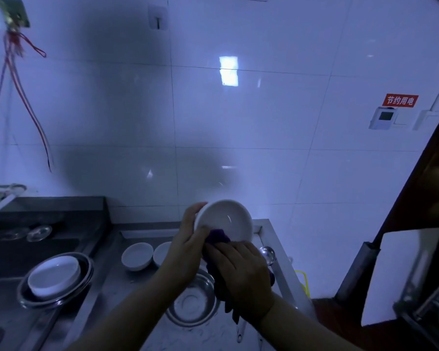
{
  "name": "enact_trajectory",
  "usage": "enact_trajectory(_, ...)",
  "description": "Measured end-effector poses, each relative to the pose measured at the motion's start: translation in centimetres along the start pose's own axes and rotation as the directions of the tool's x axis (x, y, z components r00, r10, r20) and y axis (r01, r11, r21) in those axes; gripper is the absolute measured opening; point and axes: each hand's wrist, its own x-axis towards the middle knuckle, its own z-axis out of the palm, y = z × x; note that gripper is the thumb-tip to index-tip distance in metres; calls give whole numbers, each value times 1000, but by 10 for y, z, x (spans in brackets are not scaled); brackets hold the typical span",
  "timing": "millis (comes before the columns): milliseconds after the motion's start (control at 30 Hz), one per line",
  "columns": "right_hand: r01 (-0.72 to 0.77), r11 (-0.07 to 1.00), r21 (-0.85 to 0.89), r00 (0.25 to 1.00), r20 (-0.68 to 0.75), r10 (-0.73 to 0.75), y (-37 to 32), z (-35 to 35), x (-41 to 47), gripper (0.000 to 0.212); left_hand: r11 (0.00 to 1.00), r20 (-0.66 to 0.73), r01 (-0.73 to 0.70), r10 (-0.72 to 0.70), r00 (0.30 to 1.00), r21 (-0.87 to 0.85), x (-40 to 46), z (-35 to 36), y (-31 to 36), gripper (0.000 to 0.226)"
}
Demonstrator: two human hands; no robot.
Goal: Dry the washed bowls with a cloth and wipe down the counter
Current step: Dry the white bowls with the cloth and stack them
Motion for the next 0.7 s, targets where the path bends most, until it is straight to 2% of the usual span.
enact_trajectory(67, 174, 985, 6, 982, 76, -174, 20, -11, -2, 20, 997, 95, -5, -2, 995, 76, 3, -9, 1, 29)
enact_trajectory(167, 481, 876, 24, 850, 231, -473, 51, -27, 1, 12, 987, 317, 77, -119, 941, 141, 11, -22, 3, 41)
enact_trajectory(233, 558, 827, 61, 787, 276, -552, 60, -30, 4, 14, 978, 416, 178, -205, 886, 105, 18, -29, 6, 42)
enact_trajectory(267, 553, 831, 56, 790, 280, -545, 59, -29, 4, 13, 976, 401, 198, -216, 890, 86, 19, -31, 6, 40)
enact_trajectory(333, 464, 886, -18, 861, 243, -446, 51, -25, 7, 14, 985, 248, 169, -168, 954, 18, 14, -25, 3, 36)
enact_trajectory(400, 269, 960, -83, 957, 135, -256, 35, -18, 9, 19, 988, 57, 134, -130, 990, -77, 2, -10, -7, 35)
enact_trajectory(467, 89, 993, -75, 995, 40, -86, 14, -9, 10, 24, 986, -78, 63, -76, 994, -152, -9, 5, -12, 34)
enact_trajectory(500, 32, 998, -60, 999, 18, -31, 5, -4, 9, 26, 992, -121, 20, -36, 992, -126, -11, 7, -12, 35)
enact_trajectory(600, -3, 1000, 13, 1000, 5, 3, -6, 5, 1, 29, 998, -77, -58, 55, 995, -27, -8, 0, -7, 34)
enact_trajectory(700, 182, 983, 4, 981, 72, -182, 15, -3, -2, 26, 998, 47, -26, 24, 999, 55, -3, -13, -3, 33)
